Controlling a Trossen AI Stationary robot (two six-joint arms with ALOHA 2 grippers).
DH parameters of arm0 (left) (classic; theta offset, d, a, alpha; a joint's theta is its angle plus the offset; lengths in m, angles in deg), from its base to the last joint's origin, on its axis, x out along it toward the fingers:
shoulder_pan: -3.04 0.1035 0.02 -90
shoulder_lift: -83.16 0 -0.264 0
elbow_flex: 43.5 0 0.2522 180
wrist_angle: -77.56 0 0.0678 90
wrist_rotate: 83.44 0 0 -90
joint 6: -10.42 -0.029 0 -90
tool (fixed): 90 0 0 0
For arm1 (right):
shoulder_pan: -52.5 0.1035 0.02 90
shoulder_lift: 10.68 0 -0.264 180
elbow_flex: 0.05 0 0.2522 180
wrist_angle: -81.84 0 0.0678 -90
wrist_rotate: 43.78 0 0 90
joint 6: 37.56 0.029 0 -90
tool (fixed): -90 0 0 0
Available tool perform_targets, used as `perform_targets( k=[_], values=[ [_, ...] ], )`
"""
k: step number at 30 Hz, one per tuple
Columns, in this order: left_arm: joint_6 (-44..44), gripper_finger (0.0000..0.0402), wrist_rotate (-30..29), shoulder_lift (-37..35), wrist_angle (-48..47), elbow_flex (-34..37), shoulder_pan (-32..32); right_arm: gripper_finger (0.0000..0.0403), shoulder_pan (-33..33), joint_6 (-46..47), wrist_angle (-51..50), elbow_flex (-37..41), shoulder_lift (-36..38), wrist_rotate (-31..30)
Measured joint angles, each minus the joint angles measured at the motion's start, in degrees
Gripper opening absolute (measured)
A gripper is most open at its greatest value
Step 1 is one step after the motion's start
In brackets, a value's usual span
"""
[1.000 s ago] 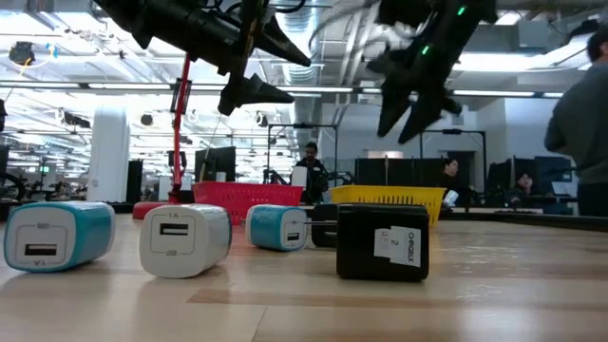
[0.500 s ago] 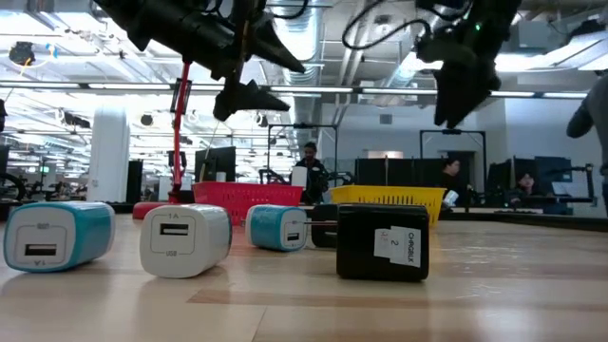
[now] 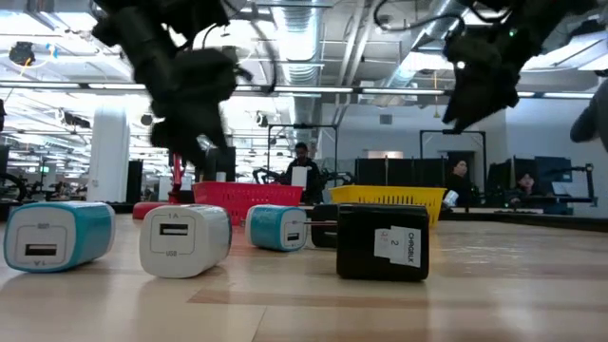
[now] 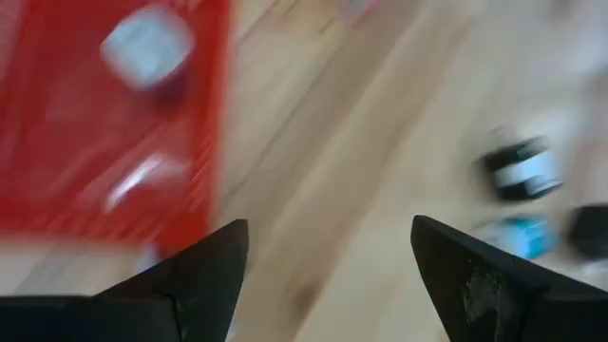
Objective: Pick & Place Office items
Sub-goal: Put the white digital timer into the yellow bin
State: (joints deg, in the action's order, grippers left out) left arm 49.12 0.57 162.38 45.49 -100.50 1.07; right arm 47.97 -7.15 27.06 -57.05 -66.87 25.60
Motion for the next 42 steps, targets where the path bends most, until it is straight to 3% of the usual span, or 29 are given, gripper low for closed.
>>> perform_targets(
  k=[8,11,23,29,34,42],
  values=[
    [7.01,0.0291,-14.53,0.00,-11.39,0.00,-5.37,0.0232,-0.03,-0.44,2.33,-0.04,0.67,-0.33],
    [7.33,0.0291,-17.00,0.64,-12.01,0.02,-5.30,0.0232,-0.09,-0.44,3.86,0.02,-0.39,-0.42],
    [11.65,0.0291,-15.10,13.31,-9.03,0.07,-4.62,0.0232,0.07,-0.46,6.89,0.02,-6.44,0.00],
    [14.24,0.0282,-12.01,15.10,-8.07,-0.13,-4.39,0.0232,0.03,-0.84,8.40,0.02,-8.66,2.71],
    [14.08,0.0221,-11.05,12.92,-6.71,0.17,-4.42,0.0232,0.02,-1.47,10.67,-0.02,-9.72,2.82],
    [14.21,0.0115,-1.34,11.05,-2.33,-0.04,-4.65,0.0232,0.06,-4.08,14.58,-0.02,-9.72,2.82]
  ],
)
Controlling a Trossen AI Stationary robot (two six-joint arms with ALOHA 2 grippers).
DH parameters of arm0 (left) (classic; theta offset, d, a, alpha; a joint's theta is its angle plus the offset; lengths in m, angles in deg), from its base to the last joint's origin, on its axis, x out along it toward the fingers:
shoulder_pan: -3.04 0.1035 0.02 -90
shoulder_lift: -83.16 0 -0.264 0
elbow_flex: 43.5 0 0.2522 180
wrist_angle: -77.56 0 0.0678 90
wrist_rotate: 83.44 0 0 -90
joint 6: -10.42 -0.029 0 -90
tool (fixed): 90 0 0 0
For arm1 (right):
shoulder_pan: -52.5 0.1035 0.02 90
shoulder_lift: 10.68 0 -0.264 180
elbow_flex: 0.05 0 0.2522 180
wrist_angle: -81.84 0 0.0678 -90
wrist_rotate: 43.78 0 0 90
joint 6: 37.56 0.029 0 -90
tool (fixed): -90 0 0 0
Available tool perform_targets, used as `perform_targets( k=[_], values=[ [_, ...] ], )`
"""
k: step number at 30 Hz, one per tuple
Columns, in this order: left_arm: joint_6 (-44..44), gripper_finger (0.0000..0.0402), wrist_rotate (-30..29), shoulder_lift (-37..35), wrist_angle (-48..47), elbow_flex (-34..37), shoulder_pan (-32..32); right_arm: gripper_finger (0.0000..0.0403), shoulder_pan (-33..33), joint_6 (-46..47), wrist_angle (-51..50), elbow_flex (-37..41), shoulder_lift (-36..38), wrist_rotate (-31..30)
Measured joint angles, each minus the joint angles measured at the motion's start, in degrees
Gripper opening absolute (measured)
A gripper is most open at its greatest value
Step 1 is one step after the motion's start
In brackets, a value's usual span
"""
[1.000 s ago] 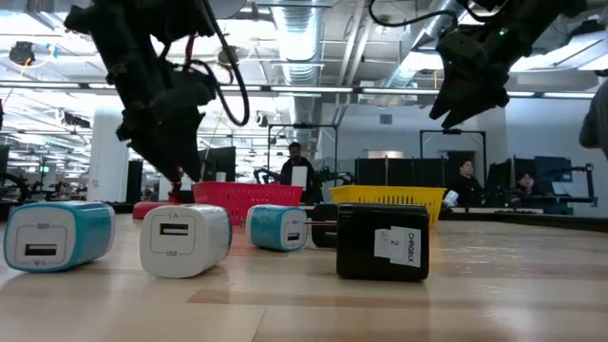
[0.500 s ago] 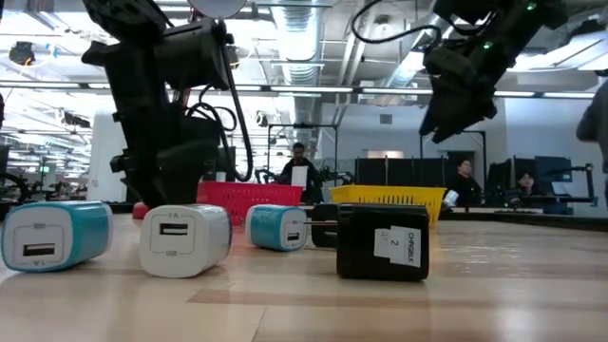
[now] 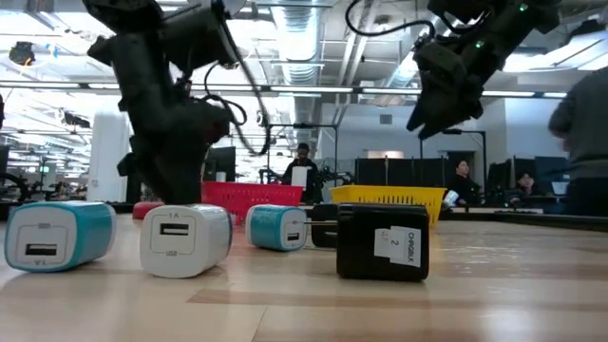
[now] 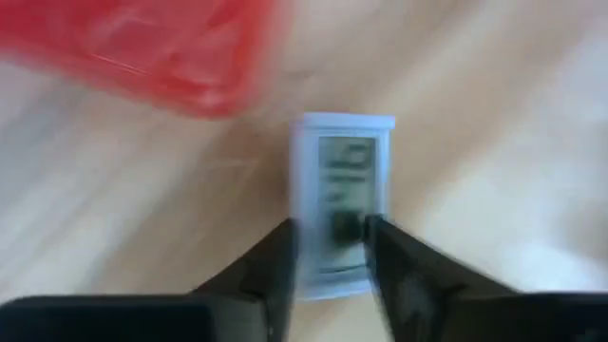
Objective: Pick & Place Office items
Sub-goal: Put the white digital timer into the yellow bin
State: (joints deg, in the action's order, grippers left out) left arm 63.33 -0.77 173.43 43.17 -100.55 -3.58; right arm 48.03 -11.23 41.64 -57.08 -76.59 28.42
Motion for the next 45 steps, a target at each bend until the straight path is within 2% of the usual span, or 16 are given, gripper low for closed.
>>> perform_targets(
  k=[5,8,11,14,17,21,25,30,40,45],
  values=[
    [-0.05,0.0093,12.26,-3.63,7.94,0.21,0.24,0.0232,1.81,-7.10,6.90,0.00,0.00,1.61],
    [0.07,0.0076,16.25,-6.61,14.07,0.12,0.81,0.0232,3.55,-13.60,12.36,0.00,0.00,1.75],
    [0.21,0.0054,16.24,-9.64,17.53,0.13,1.61,0.0232,5.00,-20.22,16.10,0.00,0.00,1.74],
    [-1.90,0.0037,13.11,-12.18,18.62,0.11,1.89,0.0232,5.53,-21.23,17.41,-0.02,0.02,1.72],
    [-7.83,0.0028,9.17,-14.09,18.84,0.10,1.49,0.0232,5.49,-21.32,17.42,-0.02,0.00,1.42],
    [-15.82,0.0024,8.12,-15.13,18.36,0.12,1.41,0.0232,5.48,-21.39,17.38,-0.02,0.00,1.29],
    [-18.38,0.0034,8.15,-14.82,18.83,0.11,1.43,0.0232,5.49,-21.36,16.81,-0.02,0.00,1.29],
    [-19.63,0.0091,7.85,-13.81,19.44,0.12,0.98,0.0232,5.18,-21.36,16.34,-0.02,0.00,1.27],
    [-19.35,0.0297,7.13,-10.69,23.70,0.13,-2.97,0.0232,2.84,-20.45,13.31,-0.02,0.00,1.27],
    [-23.64,0.0346,6.54,-8.11,24.25,0.07,-5.99,0.0232,1.35,-19.27,13.16,-0.02,0.00,1.25]
  ],
)
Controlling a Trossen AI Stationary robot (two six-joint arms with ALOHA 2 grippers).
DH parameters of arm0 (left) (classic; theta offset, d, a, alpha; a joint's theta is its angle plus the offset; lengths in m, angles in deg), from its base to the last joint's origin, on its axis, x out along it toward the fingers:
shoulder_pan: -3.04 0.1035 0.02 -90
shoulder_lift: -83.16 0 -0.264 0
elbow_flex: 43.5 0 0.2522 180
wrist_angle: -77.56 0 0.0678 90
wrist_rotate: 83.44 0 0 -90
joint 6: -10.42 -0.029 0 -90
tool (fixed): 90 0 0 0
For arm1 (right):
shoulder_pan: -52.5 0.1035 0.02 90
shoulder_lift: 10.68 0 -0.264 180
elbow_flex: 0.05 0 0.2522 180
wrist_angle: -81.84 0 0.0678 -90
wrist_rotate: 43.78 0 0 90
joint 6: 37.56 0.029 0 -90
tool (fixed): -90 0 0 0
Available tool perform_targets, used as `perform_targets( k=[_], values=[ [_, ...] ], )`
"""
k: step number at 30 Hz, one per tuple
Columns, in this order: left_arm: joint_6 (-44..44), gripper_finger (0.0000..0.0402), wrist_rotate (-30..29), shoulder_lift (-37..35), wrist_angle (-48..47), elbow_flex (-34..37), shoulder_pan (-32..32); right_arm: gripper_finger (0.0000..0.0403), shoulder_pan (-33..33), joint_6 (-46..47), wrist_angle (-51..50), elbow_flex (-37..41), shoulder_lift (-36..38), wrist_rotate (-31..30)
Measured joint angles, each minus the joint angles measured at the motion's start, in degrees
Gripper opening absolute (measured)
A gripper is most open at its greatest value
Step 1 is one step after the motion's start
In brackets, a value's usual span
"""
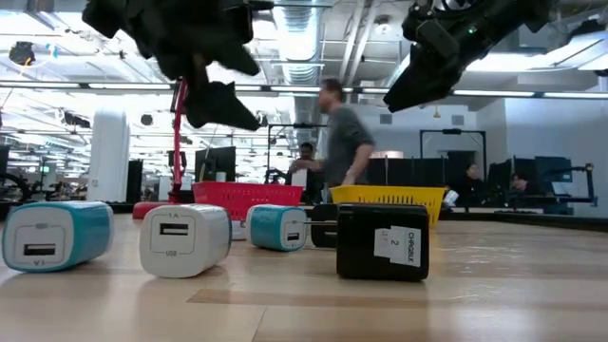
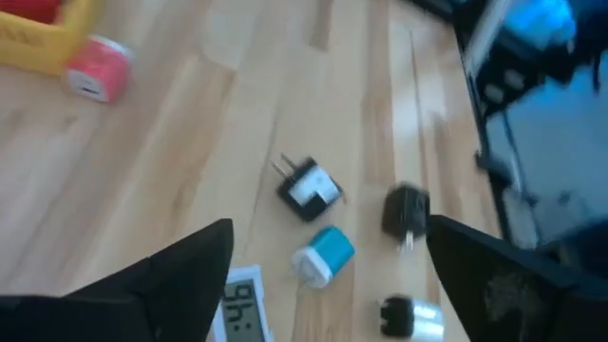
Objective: Pick & Place Office items
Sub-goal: Put the white digital timer into the yellow bin
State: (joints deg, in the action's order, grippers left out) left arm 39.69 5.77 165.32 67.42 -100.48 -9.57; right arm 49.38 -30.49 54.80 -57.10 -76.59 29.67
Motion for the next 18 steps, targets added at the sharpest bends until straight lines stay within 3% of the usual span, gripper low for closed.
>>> perform_targets(
  k=[13,18],
  values=[
    [0.52,0.0321,-22.51,12.19,0.17,0.04,-10.11,0.0232,-0.77,0.50,0.04,0.00,0.02,0.00],
    [5.14,0.0312,-24.32,16.29,-0.27,0.04,-10.61,0.0232,-0.71,0.63,0.04,0.00,0.02,0.00]
  ],
)
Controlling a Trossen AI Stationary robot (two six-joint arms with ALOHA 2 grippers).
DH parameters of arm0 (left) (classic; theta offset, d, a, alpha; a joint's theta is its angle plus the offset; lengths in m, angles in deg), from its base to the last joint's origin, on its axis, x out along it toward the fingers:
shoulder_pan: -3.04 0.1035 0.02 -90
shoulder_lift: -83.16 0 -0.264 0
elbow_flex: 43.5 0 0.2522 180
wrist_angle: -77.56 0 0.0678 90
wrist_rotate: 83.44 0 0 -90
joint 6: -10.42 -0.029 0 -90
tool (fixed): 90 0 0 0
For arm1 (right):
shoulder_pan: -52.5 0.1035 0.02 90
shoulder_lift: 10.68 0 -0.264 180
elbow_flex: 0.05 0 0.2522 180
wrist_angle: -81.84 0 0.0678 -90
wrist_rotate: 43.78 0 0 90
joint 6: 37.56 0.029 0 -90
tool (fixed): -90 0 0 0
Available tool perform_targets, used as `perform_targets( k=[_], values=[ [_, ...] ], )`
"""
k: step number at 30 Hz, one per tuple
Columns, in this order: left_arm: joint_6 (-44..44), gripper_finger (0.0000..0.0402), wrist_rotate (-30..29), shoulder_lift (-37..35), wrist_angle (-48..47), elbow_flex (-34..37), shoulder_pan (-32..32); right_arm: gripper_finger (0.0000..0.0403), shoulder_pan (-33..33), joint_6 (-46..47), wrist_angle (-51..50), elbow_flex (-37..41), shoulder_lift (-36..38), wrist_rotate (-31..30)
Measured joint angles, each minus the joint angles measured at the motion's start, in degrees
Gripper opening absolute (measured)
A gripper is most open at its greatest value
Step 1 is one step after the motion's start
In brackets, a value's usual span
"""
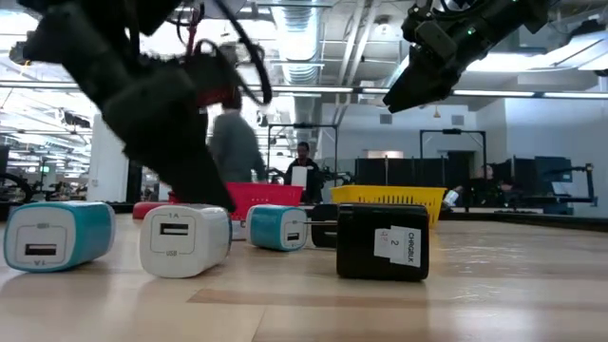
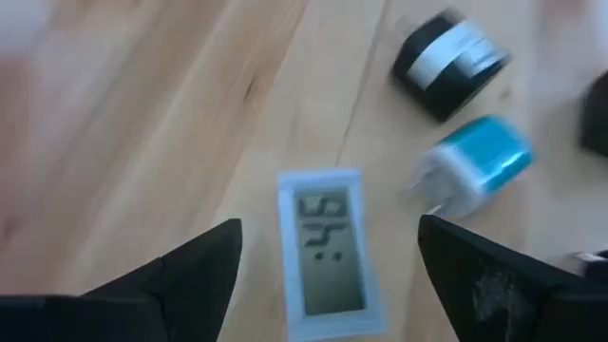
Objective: Pick & Place Office items
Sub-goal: Put the white digital timer into the yellow bin
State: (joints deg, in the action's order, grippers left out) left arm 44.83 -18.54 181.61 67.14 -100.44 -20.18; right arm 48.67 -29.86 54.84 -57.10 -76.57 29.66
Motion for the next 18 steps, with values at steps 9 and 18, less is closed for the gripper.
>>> perform_targets(
  k=[9,18],
  values=[
    [1.64,0.0292,-0.07,5.11,-0.74,-0.31,-0.83,0.0232,0.00,0.00,0.00,0.00,0.00,0.01],
    [1.90,0.0213,-0.13,4.52,-1.61,-0.15,-0.72,0.0232,0.00,-0.05,0.00,0.00,0.00,0.02]
  ],
)
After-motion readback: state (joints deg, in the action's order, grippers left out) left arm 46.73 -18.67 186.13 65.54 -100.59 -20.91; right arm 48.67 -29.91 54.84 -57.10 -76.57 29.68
